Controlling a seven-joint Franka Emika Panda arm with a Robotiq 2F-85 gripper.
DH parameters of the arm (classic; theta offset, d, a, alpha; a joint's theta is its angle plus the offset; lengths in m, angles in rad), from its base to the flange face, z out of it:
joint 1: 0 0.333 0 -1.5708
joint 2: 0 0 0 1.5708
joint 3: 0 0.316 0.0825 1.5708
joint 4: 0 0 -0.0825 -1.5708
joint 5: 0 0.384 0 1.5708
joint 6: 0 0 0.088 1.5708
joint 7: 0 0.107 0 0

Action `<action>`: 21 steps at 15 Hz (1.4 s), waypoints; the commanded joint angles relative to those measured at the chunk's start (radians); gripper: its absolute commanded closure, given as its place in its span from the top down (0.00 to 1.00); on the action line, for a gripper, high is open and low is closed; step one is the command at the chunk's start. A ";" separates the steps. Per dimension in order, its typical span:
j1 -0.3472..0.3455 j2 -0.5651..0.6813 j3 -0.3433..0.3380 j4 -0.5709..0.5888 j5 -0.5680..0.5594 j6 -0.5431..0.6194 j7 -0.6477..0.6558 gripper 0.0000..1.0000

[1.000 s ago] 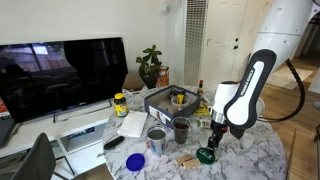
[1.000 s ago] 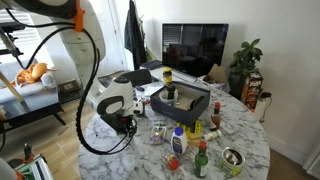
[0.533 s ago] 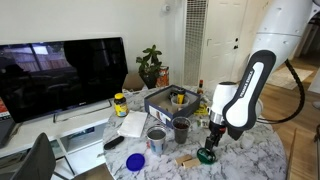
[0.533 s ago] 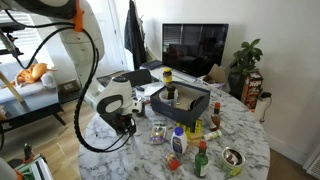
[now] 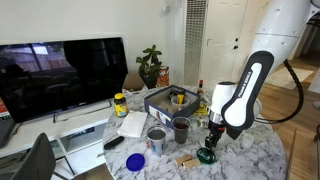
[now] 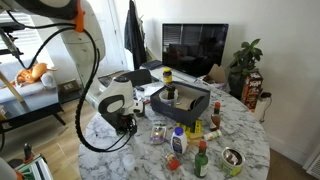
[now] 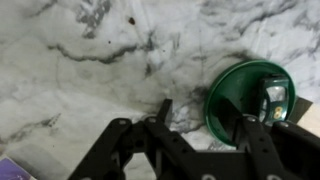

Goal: Put the toy car on the green lid then put the green lid on the clear cup on the table

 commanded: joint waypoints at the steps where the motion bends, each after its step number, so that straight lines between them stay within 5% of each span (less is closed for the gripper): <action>1: 0.021 0.019 -0.015 0.016 -0.012 -0.017 0.028 0.21; 7: 0.029 0.015 -0.014 0.019 -0.011 -0.022 0.032 0.00; 13: 0.029 -0.014 -0.021 0.001 -0.008 -0.042 0.042 0.01; 21: 0.208 -0.234 -0.213 -0.078 -0.097 -0.309 0.179 0.01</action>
